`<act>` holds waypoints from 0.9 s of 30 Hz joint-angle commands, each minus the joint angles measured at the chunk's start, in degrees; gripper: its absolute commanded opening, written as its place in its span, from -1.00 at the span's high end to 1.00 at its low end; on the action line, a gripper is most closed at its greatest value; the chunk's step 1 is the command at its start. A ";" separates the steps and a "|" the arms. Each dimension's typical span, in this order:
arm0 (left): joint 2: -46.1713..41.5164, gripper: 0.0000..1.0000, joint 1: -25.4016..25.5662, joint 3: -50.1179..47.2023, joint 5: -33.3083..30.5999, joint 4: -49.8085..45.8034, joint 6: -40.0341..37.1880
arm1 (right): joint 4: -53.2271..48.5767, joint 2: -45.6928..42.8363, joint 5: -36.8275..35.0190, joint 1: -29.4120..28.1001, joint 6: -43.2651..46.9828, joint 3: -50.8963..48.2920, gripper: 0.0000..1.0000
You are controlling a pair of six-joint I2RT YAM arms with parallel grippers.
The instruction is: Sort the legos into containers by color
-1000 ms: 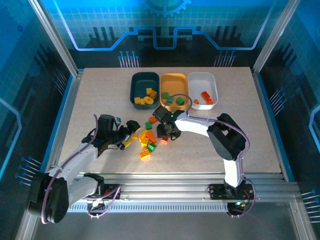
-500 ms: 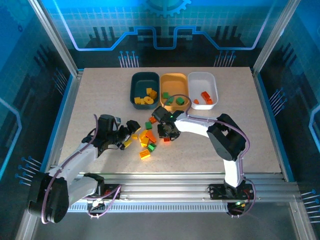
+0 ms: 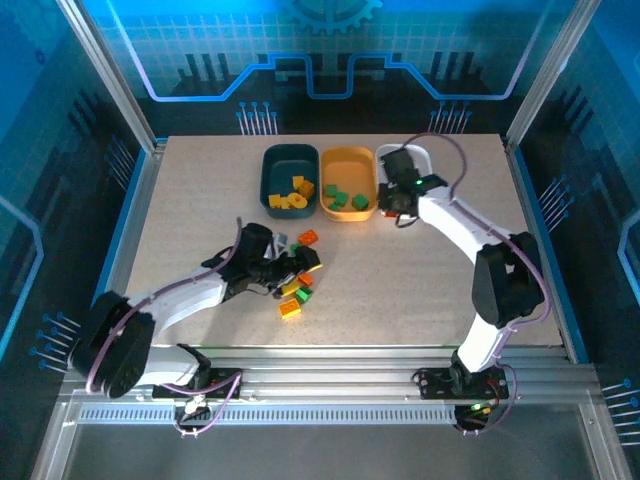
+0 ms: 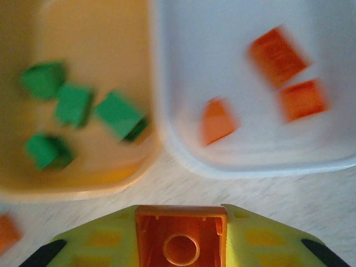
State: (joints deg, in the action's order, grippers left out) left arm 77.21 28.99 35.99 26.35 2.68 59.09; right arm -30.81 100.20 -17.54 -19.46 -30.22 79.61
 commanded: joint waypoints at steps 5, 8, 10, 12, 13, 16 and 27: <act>6.71 -0.96 1.67 9.28 5.95 8.07 0.00 | -2.05 10.85 9.94 10.58 4.28 11.81 0.30; 7.33 -0.97 1.66 11.95 5.70 4.57 -1.77 | -4.37 15.66 11.15 12.19 4.75 17.55 0.23; 7.49 -0.98 1.66 12.59 5.49 3.08 -2.39 | -5.45 17.86 12.03 13.07 4.73 20.08 0.10; 7.11 -0.98 1.51 12.62 5.48 2.41 -2.61 | -6.25 19.09 12.94 13.78 4.56 21.72 -0.05; 6.81 -0.98 1.33 12.62 5.41 2.02 -2.77 | -6.45 19.07 13.14 13.96 4.68 22.05 -0.09; 5.20 -0.98 0.42 12.08 4.23 0.34 -3.25 | -6.28 16.67 13.57 14.19 4.76 21.14 -0.16; -10.47 -0.98 -15.38 0.71 -7.80 -12.35 0.19 | 4.92 -6.26 15.79 -9.42 7.46 -7.38 -0.18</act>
State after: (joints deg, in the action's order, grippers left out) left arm 70.50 17.78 40.01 23.94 -1.26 57.52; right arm -29.02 95.48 -5.15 -20.69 -25.17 76.49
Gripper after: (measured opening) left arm 0.990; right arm 0.587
